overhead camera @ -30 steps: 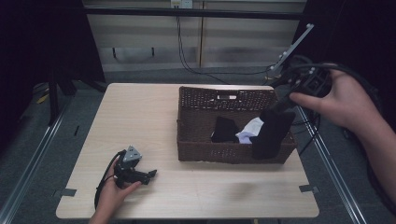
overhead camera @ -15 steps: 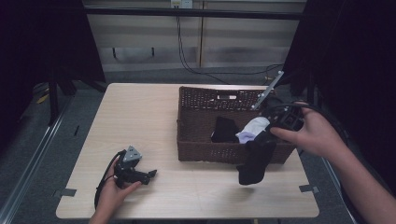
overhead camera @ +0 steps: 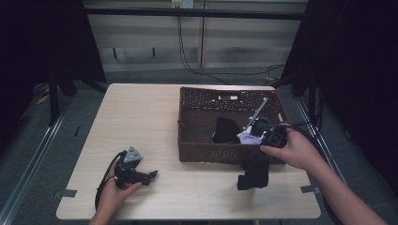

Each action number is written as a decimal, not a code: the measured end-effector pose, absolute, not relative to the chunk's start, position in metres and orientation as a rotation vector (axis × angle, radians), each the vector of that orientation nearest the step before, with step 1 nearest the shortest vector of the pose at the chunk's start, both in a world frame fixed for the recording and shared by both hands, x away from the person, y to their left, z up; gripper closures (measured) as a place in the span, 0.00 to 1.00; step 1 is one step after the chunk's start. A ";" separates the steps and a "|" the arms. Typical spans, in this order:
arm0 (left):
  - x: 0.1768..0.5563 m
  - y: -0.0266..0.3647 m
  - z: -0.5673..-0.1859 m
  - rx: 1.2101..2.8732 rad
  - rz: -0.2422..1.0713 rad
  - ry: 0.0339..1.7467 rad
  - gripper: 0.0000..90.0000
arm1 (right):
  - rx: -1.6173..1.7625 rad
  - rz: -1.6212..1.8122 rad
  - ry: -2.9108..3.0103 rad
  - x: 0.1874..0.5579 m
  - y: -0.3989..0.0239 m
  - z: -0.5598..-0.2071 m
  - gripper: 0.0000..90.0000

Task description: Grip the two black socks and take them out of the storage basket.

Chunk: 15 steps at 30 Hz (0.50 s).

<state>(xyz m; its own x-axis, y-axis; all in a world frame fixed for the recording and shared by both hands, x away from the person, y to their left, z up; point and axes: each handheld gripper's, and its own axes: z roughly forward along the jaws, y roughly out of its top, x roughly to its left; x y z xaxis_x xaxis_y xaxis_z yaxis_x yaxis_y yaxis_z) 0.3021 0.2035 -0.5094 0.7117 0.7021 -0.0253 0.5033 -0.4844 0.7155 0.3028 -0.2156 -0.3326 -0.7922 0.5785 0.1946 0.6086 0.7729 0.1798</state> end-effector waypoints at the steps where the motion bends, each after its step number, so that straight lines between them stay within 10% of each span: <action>1: 0.302 0.204 -0.509 2.189 0.352 0.912 0.09 | -0.954 -0.354 -2.836 0.303 -0.216 -0.333 1.00; 15: 0.302 0.204 -0.509 2.198 0.352 0.905 0.09 | -0.976 -0.290 -2.774 0.312 -0.216 -0.389 1.00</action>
